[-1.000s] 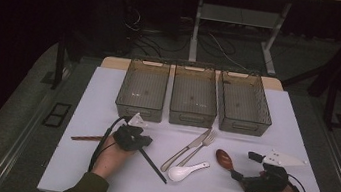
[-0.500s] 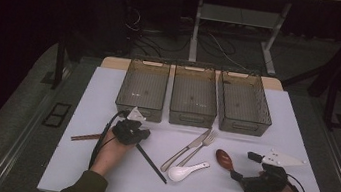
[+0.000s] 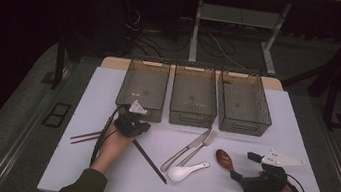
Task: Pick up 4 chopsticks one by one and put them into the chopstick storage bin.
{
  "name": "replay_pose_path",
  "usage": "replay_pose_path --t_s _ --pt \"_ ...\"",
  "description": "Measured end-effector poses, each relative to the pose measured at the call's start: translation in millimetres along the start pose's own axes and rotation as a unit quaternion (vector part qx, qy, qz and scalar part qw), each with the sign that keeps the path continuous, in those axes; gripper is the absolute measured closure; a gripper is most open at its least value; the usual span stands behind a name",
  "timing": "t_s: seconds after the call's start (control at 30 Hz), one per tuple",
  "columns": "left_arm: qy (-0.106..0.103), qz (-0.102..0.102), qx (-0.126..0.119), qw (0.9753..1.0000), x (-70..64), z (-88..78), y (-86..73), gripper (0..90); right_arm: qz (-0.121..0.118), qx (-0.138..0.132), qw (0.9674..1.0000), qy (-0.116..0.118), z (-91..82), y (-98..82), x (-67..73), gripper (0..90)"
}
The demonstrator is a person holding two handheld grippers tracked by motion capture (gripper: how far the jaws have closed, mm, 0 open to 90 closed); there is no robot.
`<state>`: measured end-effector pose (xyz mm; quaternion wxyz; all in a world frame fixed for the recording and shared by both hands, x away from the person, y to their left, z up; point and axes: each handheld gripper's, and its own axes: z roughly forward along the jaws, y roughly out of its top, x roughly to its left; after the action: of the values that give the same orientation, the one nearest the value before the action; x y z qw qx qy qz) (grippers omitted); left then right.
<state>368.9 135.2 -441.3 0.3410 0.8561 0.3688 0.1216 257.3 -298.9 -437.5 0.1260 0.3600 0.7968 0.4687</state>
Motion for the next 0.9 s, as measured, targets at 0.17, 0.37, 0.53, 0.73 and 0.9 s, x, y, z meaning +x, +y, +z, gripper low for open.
replay_pose_path --t_s 0.17,0.37,0.53,0.73,0.9 --pt "0.005 -0.002 -0.005 1.0 2.2 0.7 2.6 88.9 0.0 0.0 1.0 -0.002 0.4 0.0 -0.4 4.0" --pt "-0.01 0.004 -0.013 0.9999 -1.0 -6.0 3.6 88.8 0.0 0.0 1.0 -0.002 -0.1 0.0 -0.2 4.0" --pt "-0.017 0.011 -0.027 0.9994 -1.4 -26.5 -1.9 80.7 0.003 0.0 1.0 -0.001 -1.4 -0.3 -0.6 4.0" --pt "-0.014 0.007 -0.038 0.9992 7.8 -48.7 -17.2 64.4 0.002 -0.001 1.0 -0.001 -1.7 -0.4 -0.3 4.0" --pt "-0.004 -0.001 -0.046 0.9989 23.0 -63.9 -27.8 54.7 0.003 0.0 1.0 0.001 -1.3 -0.3 -0.6 4.0"
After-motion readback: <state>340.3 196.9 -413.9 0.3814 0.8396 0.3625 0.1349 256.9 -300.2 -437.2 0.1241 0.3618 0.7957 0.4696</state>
